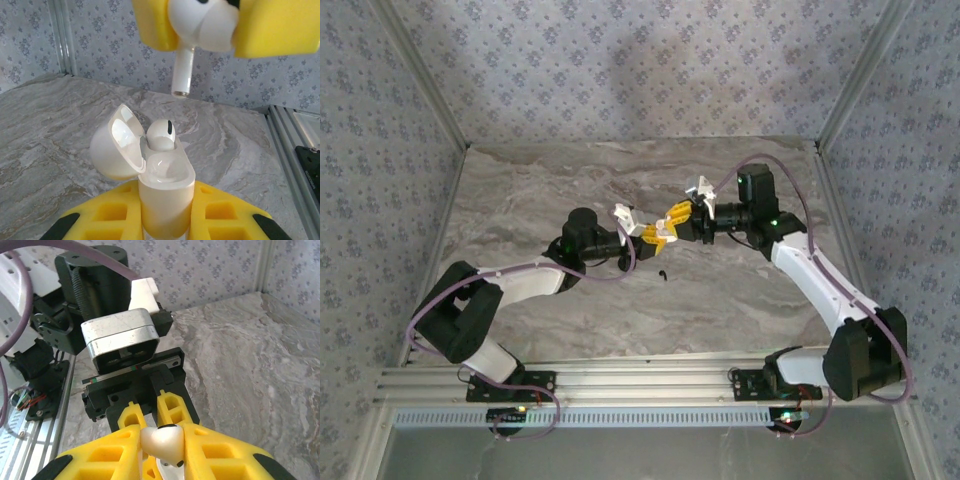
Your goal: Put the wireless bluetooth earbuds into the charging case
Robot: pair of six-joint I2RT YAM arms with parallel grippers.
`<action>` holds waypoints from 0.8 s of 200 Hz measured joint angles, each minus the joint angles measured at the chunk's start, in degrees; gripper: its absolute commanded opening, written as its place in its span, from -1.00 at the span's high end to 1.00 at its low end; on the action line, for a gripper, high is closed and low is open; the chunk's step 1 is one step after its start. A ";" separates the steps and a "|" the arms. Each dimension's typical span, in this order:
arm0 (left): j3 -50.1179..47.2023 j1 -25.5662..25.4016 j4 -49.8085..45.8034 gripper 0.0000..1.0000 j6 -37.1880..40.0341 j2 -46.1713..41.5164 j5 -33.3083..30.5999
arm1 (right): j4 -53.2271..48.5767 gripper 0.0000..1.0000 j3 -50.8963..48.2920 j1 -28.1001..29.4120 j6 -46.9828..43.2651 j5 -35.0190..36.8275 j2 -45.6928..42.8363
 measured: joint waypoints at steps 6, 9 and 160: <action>0.00 0.00 0.00 0.81 0.00 0.00 0.09 | -0.63 0.51 0.46 -0.11 -0.85 -0.74 0.42; -0.02 0.00 0.00 0.81 0.00 0.00 0.13 | -0.98 0.51 0.70 -0.15 -1.46 -1.16 0.68; 0.00 0.00 -0.46 0.81 2.16 -1.03 -0.42 | -9.33 0.52 3.17 0.33 -12.79 -4.31 4.46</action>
